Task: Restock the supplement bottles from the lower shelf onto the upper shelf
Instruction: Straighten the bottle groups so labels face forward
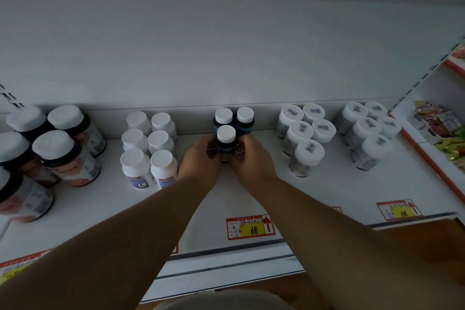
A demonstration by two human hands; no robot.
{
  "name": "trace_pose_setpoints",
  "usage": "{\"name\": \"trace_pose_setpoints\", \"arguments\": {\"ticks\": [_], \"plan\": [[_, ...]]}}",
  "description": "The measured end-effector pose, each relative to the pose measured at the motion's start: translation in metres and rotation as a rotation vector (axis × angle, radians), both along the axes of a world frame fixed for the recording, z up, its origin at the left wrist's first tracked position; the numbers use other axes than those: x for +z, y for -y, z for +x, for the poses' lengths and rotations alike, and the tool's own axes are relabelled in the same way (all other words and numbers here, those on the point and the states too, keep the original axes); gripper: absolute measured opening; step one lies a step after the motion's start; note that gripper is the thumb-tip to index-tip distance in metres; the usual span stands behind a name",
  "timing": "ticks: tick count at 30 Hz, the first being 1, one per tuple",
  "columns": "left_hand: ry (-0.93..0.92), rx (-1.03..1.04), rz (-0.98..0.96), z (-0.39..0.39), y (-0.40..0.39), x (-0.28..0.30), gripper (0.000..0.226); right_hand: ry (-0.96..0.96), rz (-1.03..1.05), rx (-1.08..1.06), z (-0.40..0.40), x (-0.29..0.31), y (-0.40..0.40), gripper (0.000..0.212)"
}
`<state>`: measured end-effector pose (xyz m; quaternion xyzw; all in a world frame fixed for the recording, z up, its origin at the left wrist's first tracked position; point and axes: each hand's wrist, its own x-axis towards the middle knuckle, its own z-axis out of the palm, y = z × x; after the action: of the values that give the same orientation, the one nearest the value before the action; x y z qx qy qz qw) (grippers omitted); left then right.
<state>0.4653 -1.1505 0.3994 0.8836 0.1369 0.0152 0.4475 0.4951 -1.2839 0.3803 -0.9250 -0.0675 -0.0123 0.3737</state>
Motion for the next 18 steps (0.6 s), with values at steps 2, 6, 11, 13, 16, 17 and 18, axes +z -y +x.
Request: {"name": "trace_pose_setpoints", "arguments": {"ticks": [2, 6, 11, 13, 16, 17, 18], "plan": [[0.006, 0.011, -0.021, 0.000, 0.001, 0.001, 0.033, -0.003, -0.011, -0.020, 0.000, 0.000, -0.002, 0.022], [-0.012, 0.000, 0.025, 0.004, 0.001, 0.001, 0.027, -0.011, -0.030, -0.037, 0.002, 0.001, -0.006, 0.021], [-0.058, 0.065, 0.067, -0.005, 0.008, 0.006, 0.035, 0.003, -0.001, -0.049, -0.006, 0.007, -0.007, 0.034], [-0.068, 0.120, 0.070, -0.015, 0.015, 0.008, 0.049, 0.015, 0.001, -0.041, -0.013, 0.010, -0.003, 0.038], [-0.036, 0.180, 0.061, -0.034, 0.025, 0.010, 0.052, 0.032, -0.029, 0.010, -0.022, 0.015, 0.009, 0.036], [-0.028, 0.200, 0.053, -0.042, 0.029, 0.012, 0.051, 0.034, -0.038, 0.035, -0.025, 0.017, 0.013, 0.033], [-0.019, 0.220, 0.043, -0.047, 0.032, 0.012, 0.050, 0.033, -0.044, 0.067, -0.028, 0.019, 0.017, 0.029]]}}
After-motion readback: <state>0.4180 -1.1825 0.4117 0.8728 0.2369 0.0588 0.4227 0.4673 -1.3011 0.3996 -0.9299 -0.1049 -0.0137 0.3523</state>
